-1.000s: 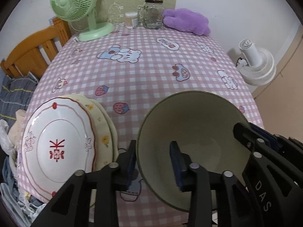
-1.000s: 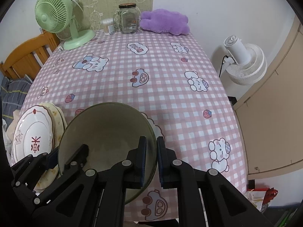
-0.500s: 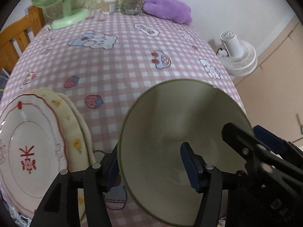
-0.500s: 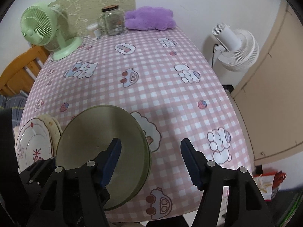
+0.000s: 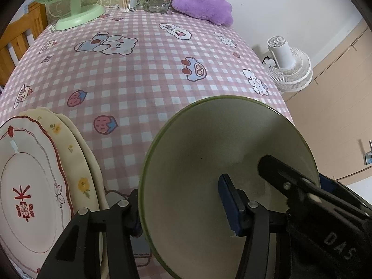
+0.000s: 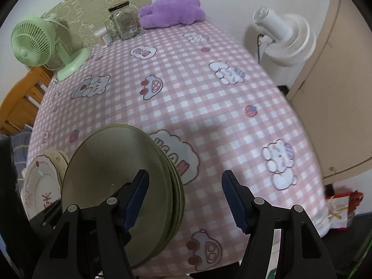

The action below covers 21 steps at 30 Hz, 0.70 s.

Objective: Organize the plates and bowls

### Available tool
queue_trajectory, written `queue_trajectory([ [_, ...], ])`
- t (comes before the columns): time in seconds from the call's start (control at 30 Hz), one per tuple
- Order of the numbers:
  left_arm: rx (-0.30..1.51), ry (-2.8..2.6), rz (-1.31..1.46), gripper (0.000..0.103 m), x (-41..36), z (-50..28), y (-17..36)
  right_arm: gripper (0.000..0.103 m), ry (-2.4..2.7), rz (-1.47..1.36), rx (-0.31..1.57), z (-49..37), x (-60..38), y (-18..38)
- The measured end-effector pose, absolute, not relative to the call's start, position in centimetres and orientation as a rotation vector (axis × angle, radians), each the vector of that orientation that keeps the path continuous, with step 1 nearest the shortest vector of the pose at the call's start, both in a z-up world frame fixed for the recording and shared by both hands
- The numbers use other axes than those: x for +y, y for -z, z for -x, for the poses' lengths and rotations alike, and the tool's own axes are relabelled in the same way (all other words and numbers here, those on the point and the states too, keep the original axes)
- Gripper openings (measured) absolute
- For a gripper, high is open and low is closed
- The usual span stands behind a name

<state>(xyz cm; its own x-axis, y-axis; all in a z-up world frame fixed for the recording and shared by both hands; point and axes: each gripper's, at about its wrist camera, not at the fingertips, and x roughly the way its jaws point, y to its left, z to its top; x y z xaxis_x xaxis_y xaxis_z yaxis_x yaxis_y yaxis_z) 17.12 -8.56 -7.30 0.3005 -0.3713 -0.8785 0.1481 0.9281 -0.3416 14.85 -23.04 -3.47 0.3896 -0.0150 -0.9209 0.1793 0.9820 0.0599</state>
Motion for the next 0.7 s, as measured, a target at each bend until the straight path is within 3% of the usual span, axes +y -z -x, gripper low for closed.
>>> queue_trajectory([
  [0.2,1.218,0.310,0.169,0.056,-9.2,-17.1,7.1,0.068,0.011,-0.211,1.197,-16.2,-23.0,4.9],
  [0.37,1.196,0.273,0.122,0.057,-9.6,-16.7,7.0,0.059,-0.078,-0.298,1.235,-16.7,-24.1,6.3],
  [0.5,1.207,0.240,0.131,0.054,-9.3,-16.6,6.9,0.043,-0.146,-0.365,1.266,-17.1,-24.0,7.0],
  [0.7,1.214,0.199,0.146,0.051,-9.5,-16.5,6.7,0.043,-0.172,-0.330,1.283,-17.6,-23.7,6.9],
])
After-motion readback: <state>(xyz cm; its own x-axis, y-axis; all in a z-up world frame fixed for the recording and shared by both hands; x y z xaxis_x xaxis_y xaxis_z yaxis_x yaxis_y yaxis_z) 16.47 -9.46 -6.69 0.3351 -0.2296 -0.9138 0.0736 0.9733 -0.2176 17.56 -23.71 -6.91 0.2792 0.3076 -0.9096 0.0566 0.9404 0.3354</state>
